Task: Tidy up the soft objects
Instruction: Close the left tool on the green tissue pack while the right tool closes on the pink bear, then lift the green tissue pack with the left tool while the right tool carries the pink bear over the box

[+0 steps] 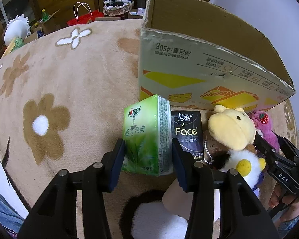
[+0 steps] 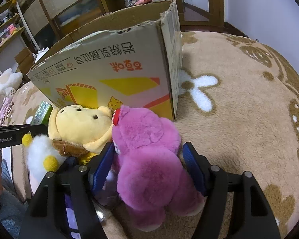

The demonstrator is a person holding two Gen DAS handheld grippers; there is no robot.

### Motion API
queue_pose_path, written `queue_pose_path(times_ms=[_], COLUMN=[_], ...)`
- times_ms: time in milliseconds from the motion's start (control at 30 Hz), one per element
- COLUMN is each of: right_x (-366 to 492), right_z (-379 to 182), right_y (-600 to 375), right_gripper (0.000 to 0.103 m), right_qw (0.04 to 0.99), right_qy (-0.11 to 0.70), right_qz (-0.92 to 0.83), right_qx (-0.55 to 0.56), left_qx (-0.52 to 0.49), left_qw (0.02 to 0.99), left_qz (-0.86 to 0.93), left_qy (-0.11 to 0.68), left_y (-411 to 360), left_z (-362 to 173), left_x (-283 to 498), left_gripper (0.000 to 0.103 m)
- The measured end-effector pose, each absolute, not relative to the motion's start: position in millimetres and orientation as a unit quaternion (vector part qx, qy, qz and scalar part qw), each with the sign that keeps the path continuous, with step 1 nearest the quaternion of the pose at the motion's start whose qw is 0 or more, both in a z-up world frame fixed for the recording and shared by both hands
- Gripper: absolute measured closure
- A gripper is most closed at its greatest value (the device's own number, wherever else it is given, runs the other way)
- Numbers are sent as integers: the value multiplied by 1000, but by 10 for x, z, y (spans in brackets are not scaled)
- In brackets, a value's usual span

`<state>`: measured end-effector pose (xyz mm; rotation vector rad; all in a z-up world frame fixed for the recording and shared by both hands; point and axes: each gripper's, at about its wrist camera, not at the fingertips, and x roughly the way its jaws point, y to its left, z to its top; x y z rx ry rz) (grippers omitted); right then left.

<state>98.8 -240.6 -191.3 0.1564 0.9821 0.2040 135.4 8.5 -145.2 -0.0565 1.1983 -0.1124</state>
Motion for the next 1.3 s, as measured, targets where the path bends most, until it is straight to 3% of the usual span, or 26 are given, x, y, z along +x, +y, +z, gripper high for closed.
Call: queue_pose_path(times_ms=[133, 533, 1300], right_x=[977, 809, 261], right_z=[-1875, -1672, -922], right_y=[-2399, -2411, -2361], right_gripper=[40, 43, 44], right_qw=[874, 891, 949], right_qy=[469, 442, 306], right_qz=[103, 75, 53], right_qx=[72, 70, 49], left_qx=[-14, -18, -5], left_qw=[836, 864, 907], left_qz=[-56, -64, -61], left_qy=[546, 499, 416], left_y=[43, 26, 22], left_z=[-1376, -1077, -546], left_x=[1297, 1102, 698], left_gripper=[64, 65, 64])
